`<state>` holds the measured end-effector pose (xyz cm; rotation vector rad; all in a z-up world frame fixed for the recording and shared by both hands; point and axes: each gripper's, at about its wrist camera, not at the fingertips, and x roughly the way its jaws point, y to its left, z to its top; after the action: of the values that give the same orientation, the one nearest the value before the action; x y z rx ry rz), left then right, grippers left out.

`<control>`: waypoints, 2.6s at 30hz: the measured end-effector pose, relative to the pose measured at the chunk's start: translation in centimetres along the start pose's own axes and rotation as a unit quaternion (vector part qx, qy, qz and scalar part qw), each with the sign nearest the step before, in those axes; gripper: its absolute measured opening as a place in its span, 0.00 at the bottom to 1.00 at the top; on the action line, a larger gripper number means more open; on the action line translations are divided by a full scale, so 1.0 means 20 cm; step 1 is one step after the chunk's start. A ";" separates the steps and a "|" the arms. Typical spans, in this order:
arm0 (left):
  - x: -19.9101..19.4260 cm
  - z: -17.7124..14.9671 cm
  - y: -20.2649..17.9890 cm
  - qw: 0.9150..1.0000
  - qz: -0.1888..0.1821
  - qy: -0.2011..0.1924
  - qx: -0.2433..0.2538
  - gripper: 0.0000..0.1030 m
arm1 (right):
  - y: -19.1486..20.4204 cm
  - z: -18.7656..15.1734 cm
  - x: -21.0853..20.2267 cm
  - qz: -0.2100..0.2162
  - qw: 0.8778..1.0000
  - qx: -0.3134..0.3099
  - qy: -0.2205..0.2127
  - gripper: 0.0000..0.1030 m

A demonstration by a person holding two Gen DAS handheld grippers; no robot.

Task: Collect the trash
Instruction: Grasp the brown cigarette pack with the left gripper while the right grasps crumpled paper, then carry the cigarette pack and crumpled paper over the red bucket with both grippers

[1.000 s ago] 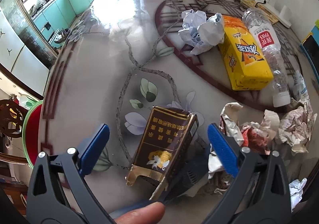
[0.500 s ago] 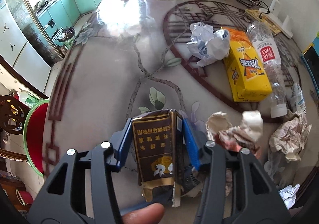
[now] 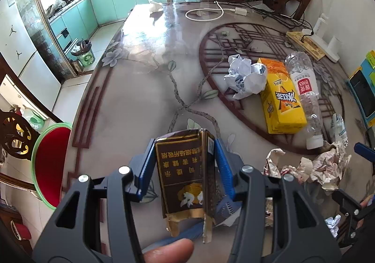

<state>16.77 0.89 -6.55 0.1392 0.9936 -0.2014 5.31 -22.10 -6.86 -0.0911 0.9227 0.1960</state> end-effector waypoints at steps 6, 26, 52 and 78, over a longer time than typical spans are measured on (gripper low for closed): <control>-0.02 -0.01 0.05 1.000 -0.001 -0.003 -0.010 0.47 | 0.05 -0.01 0.12 -0.018 0.999 -0.021 0.020 0.92; -0.12 0.01 0.14 0.999 -0.009 -0.027 -0.032 0.47 | 0.07 0.01 0.08 -0.032 0.999 -0.035 0.015 0.51; -0.52 0.04 0.67 0.981 0.052 -0.128 -0.136 0.47 | 0.49 0.42 -0.23 0.014 0.993 -0.068 -0.097 0.51; -0.28 -0.17 1.58 0.961 0.117 -0.042 -0.245 0.47 | 1.43 0.78 0.05 0.113 0.974 -0.171 -0.094 0.51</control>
<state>18.33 32.91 -2.84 -0.2047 0.9082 0.2560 12.17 8.47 1.98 -0.2823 0.7010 0.5661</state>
